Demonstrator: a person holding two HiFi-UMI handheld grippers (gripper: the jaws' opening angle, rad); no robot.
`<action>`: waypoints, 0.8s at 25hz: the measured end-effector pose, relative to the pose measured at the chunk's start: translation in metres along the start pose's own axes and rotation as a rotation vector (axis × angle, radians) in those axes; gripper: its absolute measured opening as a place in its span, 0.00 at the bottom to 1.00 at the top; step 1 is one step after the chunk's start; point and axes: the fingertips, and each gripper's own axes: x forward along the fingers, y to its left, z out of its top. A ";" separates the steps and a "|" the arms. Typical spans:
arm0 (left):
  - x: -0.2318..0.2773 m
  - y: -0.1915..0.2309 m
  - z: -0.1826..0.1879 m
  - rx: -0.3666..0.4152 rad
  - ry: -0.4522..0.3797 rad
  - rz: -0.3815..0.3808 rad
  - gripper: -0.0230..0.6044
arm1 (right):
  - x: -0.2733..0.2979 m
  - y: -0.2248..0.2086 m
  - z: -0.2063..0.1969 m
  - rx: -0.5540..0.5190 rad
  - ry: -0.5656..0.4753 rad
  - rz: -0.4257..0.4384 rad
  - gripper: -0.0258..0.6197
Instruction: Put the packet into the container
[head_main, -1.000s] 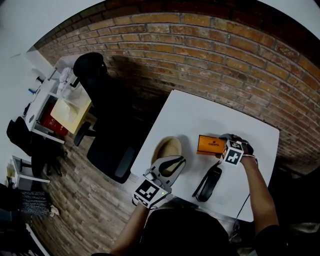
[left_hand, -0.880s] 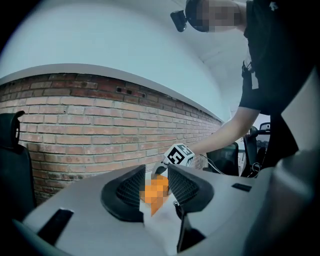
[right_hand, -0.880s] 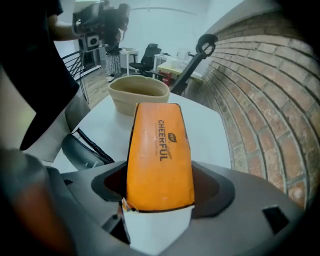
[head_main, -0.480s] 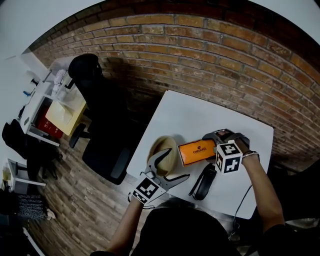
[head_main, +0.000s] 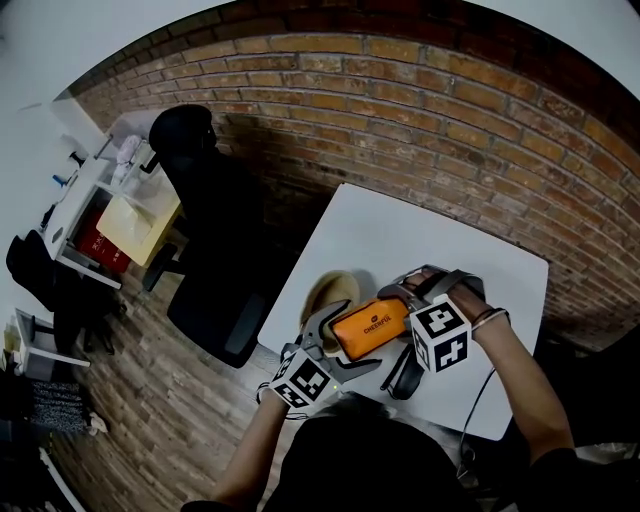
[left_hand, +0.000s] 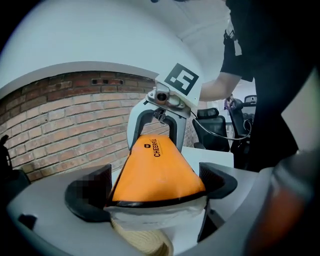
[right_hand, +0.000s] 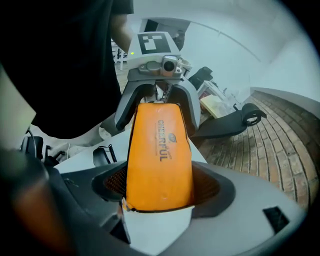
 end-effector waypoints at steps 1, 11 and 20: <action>-0.001 -0.001 -0.001 0.003 0.004 0.004 0.89 | 0.001 0.000 0.004 0.002 -0.002 0.004 0.60; -0.022 -0.011 -0.019 -0.024 0.133 -0.008 0.65 | 0.010 0.013 0.031 0.043 -0.037 0.085 0.60; -0.054 0.003 -0.043 0.056 0.232 0.046 0.62 | 0.006 0.003 0.024 0.101 0.032 0.060 0.69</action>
